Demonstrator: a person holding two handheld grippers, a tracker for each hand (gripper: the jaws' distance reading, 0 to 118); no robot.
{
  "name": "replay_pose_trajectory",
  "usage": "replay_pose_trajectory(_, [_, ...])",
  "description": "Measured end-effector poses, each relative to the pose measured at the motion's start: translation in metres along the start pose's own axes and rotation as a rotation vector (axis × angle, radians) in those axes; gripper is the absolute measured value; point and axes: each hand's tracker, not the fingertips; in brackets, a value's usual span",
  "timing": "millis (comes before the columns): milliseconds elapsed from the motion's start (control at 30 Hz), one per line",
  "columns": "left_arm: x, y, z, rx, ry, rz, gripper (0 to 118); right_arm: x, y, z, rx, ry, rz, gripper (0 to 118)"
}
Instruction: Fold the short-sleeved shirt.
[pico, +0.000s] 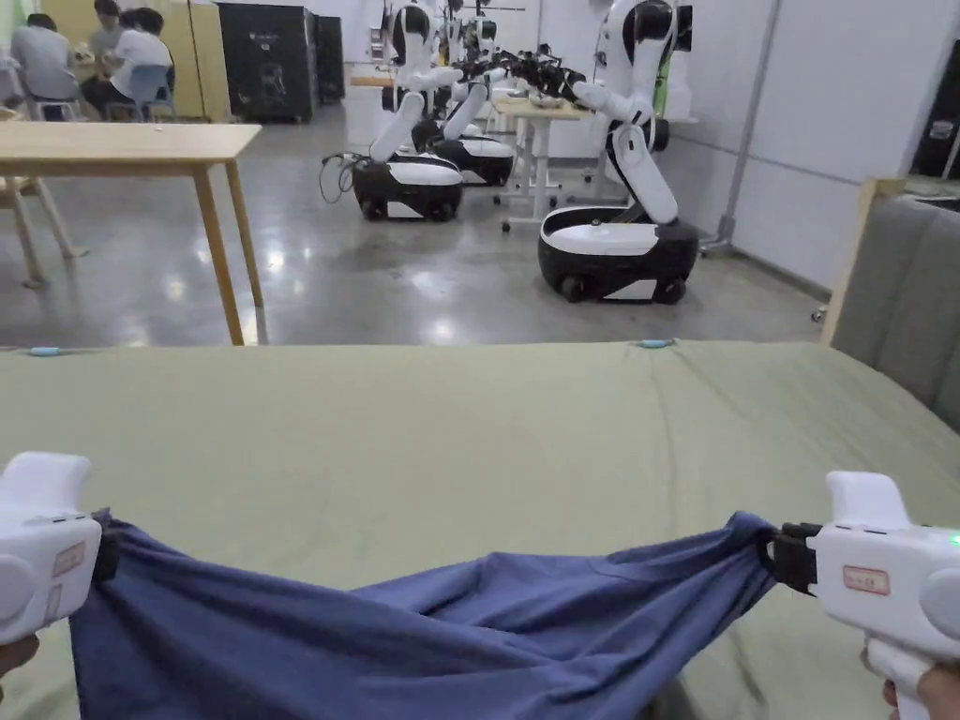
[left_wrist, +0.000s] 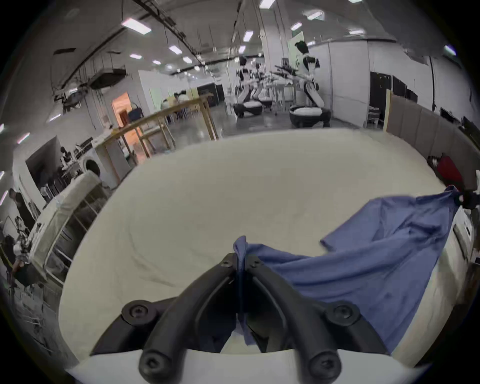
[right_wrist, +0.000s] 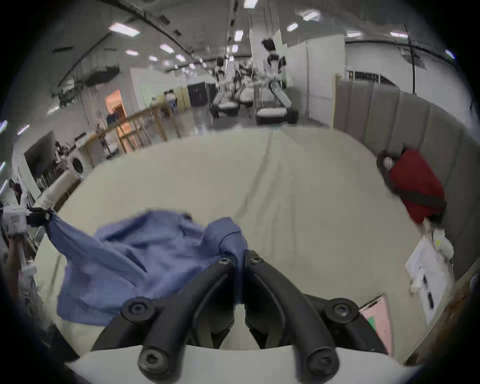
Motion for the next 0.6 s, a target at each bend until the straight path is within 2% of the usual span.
replay_pose_trajectory(133, [-0.016,0.049,0.033,0.115,0.05,-0.002,1,-0.036,0.061,0.046,0.151,-0.013,0.137,6])
replay_pose_trajectory(267, [-0.036,0.1,0.069,0.22,0.071,0.015,1,-0.061,0.121,0.088,0.305,-0.068,0.204,6])
replay_pose_trajectory(333, [-0.044,0.125,0.085,0.273,0.09,0.026,1,-0.07,0.149,0.104,0.375,-0.126,0.242,6])
replay_pose_trajectory(467, [-0.061,0.174,0.112,0.392,0.102,0.079,1,-0.07,0.205,0.124,0.472,-0.188,0.253,6])
replay_pose_trajectory(600, [-0.077,0.219,0.123,0.492,0.109,0.141,1,-0.061,0.256,0.128,0.542,-0.253,0.213,6])
